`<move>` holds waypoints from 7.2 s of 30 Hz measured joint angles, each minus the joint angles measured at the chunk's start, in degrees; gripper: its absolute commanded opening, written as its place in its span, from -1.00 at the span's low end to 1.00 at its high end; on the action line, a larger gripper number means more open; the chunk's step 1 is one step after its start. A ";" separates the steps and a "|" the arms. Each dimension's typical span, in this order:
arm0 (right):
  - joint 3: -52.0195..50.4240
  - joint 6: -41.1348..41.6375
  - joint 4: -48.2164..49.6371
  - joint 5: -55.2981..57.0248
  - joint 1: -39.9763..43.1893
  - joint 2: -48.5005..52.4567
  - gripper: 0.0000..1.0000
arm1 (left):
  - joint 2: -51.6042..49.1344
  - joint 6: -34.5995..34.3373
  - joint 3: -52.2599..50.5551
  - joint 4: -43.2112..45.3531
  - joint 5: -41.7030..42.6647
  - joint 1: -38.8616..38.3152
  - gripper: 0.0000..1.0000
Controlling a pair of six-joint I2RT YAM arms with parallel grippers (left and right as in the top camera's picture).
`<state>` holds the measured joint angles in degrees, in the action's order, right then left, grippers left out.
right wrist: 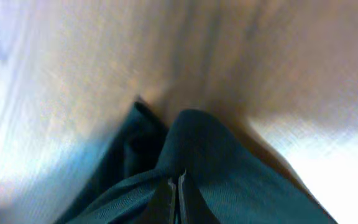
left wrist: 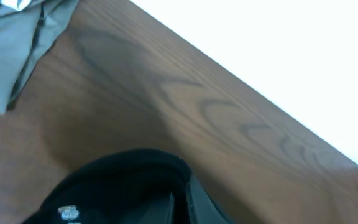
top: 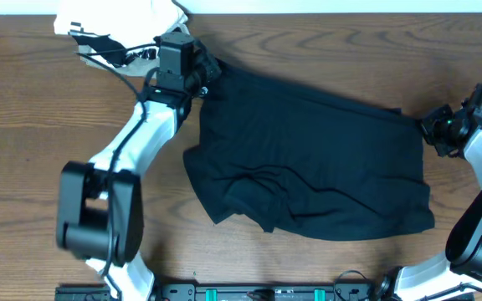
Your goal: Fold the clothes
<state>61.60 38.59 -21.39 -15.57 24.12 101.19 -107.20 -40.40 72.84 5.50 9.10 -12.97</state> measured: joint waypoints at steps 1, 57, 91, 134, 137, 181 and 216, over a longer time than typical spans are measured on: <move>0.02 0.04 0.74 0.59 -0.44 0.00 -0.97 | -1.18 0.00 0.02 1.29 -0.44 0.00 -0.88; -9.62 -4.76 -49.24 8.63 -2.27 -28.44 0.98 | 28.65 6.29 -27.58 -44.59 19.58 -16.59 0.96; -14.53 -9.16 -47.56 6.23 -2.27 -28.44 0.98 | 19.04 8.96 -27.58 -35.85 16.68 -16.33 -0.88; -24.68 10.62 -33.40 13.94 -2.27 -28.44 0.98 | 31.15 15.85 -27.58 -61.24 17.53 -2.01 -0.86; -24.68 11.63 -32.33 14.99 -2.25 -28.44 0.98 | 31.15 15.91 -27.58 -61.24 17.53 -2.01 -0.86; -28.57 17.33 -24.22 15.15 -2.16 -22.45 -0.25 | 31.15 16.24 -27.58 -61.44 17.53 -2.01 -0.88; -24.92 17.14 -34.93 18.97 -2.16 -24.13 0.03 | 43.41 15.80 -27.58 -69.20 24.00 -1.79 -0.87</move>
<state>36.69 55.72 -56.31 3.40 21.96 77.06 -63.79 -24.60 45.25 -63.70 33.10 -14.76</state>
